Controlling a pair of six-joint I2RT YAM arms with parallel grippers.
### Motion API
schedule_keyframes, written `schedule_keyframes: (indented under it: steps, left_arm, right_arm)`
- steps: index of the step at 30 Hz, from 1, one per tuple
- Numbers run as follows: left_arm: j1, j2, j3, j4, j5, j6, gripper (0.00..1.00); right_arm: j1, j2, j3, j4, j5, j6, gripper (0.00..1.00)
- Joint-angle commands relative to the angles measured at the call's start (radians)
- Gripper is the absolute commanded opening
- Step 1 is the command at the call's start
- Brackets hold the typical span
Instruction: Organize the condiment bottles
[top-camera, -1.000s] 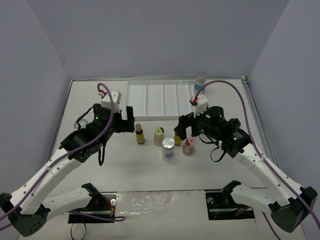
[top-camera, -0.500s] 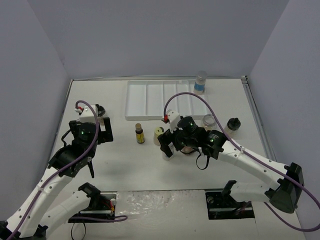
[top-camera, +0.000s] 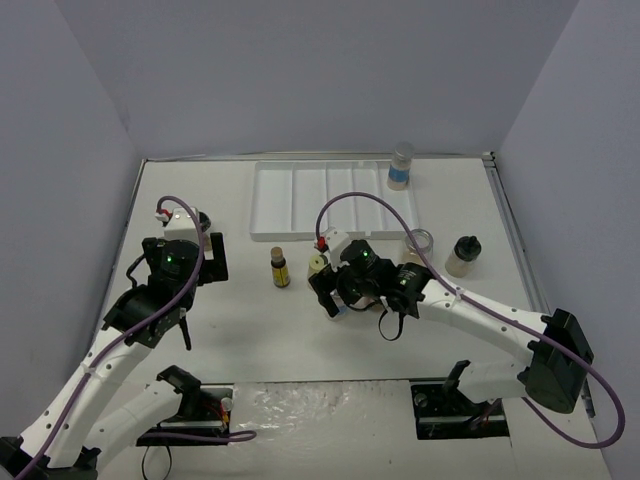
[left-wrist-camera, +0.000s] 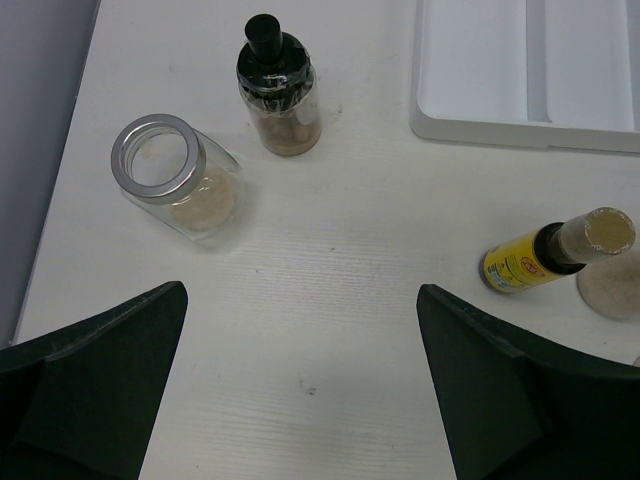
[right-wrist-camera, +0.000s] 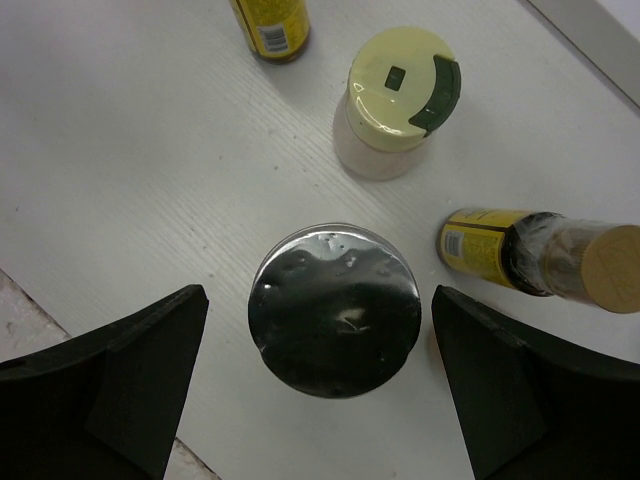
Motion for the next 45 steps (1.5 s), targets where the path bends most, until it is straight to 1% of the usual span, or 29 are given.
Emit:
schedule_keyframes:
  steps: [1, 3, 5, 7, 8, 10, 11, 12, 16, 17, 20, 25, 26, 28, 30, 31, 34, 35, 37, 42, 45]
  left_arm:
    - [0.015, -0.002, 0.009, 0.058, 0.016, 0.012, 0.97]
    - [0.019, -0.001, 0.006, 0.06, 0.026, 0.012, 0.97]
    - [0.022, 0.0, 0.007, 0.06, 0.029, 0.012, 0.97]
    - [0.025, 0.001, 0.007, 0.061, 0.033, 0.012, 0.97]
    - [0.029, 0.001, 0.007, 0.063, 0.036, 0.012, 0.97]
    - [0.032, 0.001, 0.006, 0.065, 0.04, 0.012, 0.97]
    - [0.034, 0.001, 0.005, 0.065, 0.042, 0.012, 0.97]
    - [0.036, 0.001, 0.005, 0.065, 0.044, 0.012, 0.97]
    - [0.038, 0.005, 0.005, 0.068, 0.049, 0.012, 0.97]
    - [0.04, 0.006, 0.005, 0.068, 0.051, 0.013, 0.97]
    - [0.046, 0.009, 0.006, 0.069, 0.063, 0.014, 0.97]
    - [0.053, 0.013, 0.006, 0.071, 0.076, 0.014, 0.97]
    - [0.053, 0.013, 0.006, 0.071, 0.081, 0.014, 0.97]
    - [0.053, 0.015, 0.006, 0.069, 0.088, 0.017, 0.97]
    - [0.053, 0.019, 0.005, 0.066, 0.096, 0.017, 0.97]
    - [0.056, 0.019, 0.006, 0.065, 0.099, 0.017, 0.97]
    - [0.056, 0.025, 0.005, 0.061, 0.11, 0.015, 0.97]
    - [0.057, 0.026, 0.007, 0.06, 0.114, 0.014, 0.97]
    - [0.06, 0.027, 0.008, 0.058, 0.119, 0.013, 0.97]
    - [0.067, 0.007, -0.001, 0.063, 0.134, 0.006, 0.97]
    - [0.073, -0.001, -0.004, 0.066, 0.151, 0.005, 0.97]
  right_arm:
    - [0.009, 0.036, -0.001, 0.081, 0.027, 0.007, 0.9]
    - [0.009, 0.042, -0.001, 0.083, 0.027, 0.004, 0.87]
    - [0.009, 0.042, -0.001, 0.087, 0.027, 0.002, 0.8]
    - [0.009, 0.04, 0.0, 0.089, 0.027, 0.003, 0.71]
    - [0.01, 0.036, 0.003, 0.089, 0.027, 0.003, 0.61]
    - [0.011, 0.017, 0.011, 0.085, 0.027, 0.004, 0.44]
    - [0.013, 0.005, 0.018, 0.079, 0.027, 0.005, 0.31]
    - [0.013, -0.011, 0.035, 0.072, 0.027, 0.008, 0.22]
    - [0.019, -0.051, 0.149, 0.002, 0.004, 0.012, 0.03]
    - [0.019, -0.056, 0.168, -0.015, 0.004, 0.013, 0.0]
    - [0.019, -0.068, 0.333, -0.083, 0.021, 0.016, 0.0]
    - [-0.025, -0.005, 0.549, -0.157, 0.164, 0.009, 0.0]
    - [-0.05, 0.007, 0.574, -0.161, 0.198, 0.011, 0.0]
    - [-0.147, 0.024, 0.618, -0.162, 0.186, 0.014, 0.0]
    - [-0.218, 0.059, 0.674, -0.162, 0.186, 0.014, 0.0]
    - [-0.282, 0.077, 0.694, -0.165, 0.19, 0.008, 0.0]
    - [-0.388, 0.166, 0.77, -0.166, 0.191, 0.007, 0.0]
    - [-0.443, 0.208, 0.787, -0.163, 0.187, 0.016, 0.0]
    - [-0.509, 0.269, 0.809, -0.151, 0.196, 0.027, 0.0]
    - [-0.627, 0.374, 0.785, -0.028, 0.2, 0.056, 0.0]
    - [-0.687, 0.458, 0.775, 0.029, 0.144, 0.068, 0.0]
